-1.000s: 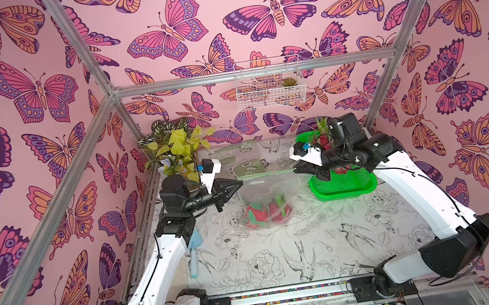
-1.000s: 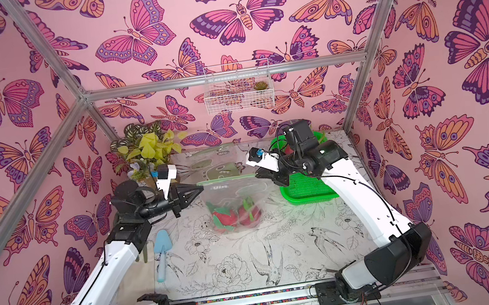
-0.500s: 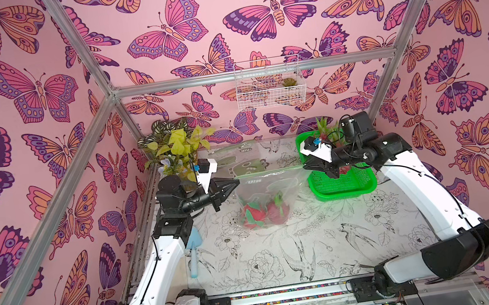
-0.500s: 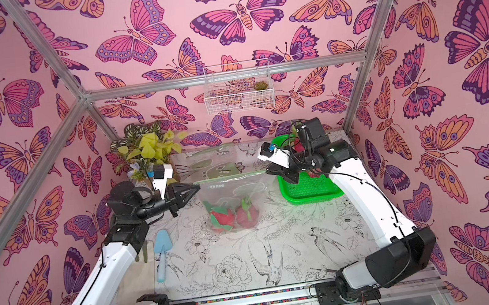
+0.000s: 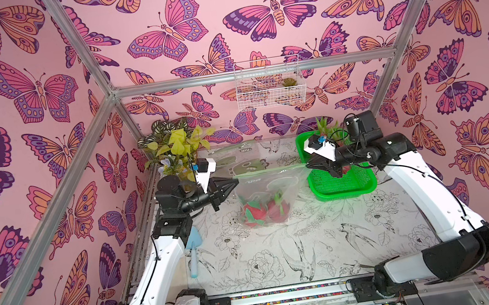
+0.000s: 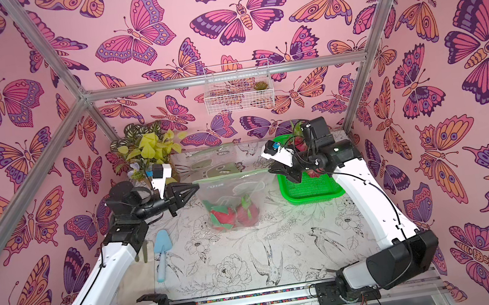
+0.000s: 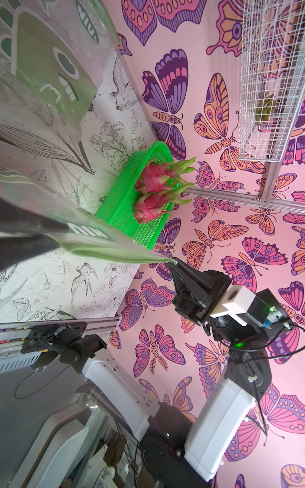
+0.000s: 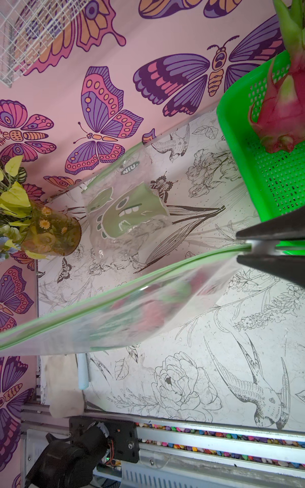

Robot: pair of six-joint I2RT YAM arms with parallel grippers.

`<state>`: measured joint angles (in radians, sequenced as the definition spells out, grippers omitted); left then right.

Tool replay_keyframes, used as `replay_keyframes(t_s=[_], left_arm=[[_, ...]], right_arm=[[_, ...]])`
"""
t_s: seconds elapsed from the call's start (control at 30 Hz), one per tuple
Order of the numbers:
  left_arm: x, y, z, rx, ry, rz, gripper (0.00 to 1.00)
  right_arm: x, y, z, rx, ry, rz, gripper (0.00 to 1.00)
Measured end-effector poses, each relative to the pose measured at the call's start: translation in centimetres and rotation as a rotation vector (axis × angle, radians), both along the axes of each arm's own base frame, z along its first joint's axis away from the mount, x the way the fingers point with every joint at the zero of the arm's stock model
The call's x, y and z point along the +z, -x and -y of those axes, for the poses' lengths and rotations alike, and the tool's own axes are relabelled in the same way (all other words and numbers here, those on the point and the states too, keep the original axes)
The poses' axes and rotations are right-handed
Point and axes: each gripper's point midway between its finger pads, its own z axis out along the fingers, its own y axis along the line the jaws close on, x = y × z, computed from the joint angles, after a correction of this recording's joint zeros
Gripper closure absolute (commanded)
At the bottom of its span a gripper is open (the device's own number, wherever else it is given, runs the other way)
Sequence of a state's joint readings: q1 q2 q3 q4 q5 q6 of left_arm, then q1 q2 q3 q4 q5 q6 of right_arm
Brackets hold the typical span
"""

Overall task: Open the zip-top bag and take out the dragon fruit
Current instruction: Unzip the zipper on the zipper food storage bag, then adjust the zipper food storage bag at the center of the board.

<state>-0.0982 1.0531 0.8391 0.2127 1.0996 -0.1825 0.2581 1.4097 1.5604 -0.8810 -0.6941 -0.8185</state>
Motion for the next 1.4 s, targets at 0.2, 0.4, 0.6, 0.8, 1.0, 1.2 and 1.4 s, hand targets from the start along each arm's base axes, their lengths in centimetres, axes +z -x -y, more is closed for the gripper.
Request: replay_keyframes(t_s=[0.2,0.4,0.6,0.8,1.0,1.2,1.4], left_arm=[[1.5,0.4,0.4,-0.018,0.016,-0.002,0.37],[6.9,0.2,1.1,0.006,0.021,-0.005,0.39],[8.2,-0.6,3.6,0.054,-0.031,-0.168,0.45],[3.8,-1.6,6.9,0.131,-0.138,-0.438,0.35],[-0.1,1.2,10.4,0.147,-0.264,-0.558,0.0],[-2.4,1.6,11.1,0.185,-0.35,-0.601,0.0],[-2.8,2.1,12.0,0.217,-0.417,-0.593,0.0]], right_arm=[[0.5,0.1,-0.7,0.028,-0.013,0.033,1.0],[0.5,0.7,-1.9,0.083,0.007,0.069,1.0],[1.2,0.6,-2.9,0.121,0.009,0.097,1.0],[1.5,0.7,-3.6,0.138,0.007,0.104,1.0],[1.4,0.3,-3.8,0.14,0.008,0.101,1.0],[1.3,0.1,-3.9,0.139,0.011,0.098,1.0],[1.5,-0.1,-4.0,0.137,0.016,0.103,1.0]])
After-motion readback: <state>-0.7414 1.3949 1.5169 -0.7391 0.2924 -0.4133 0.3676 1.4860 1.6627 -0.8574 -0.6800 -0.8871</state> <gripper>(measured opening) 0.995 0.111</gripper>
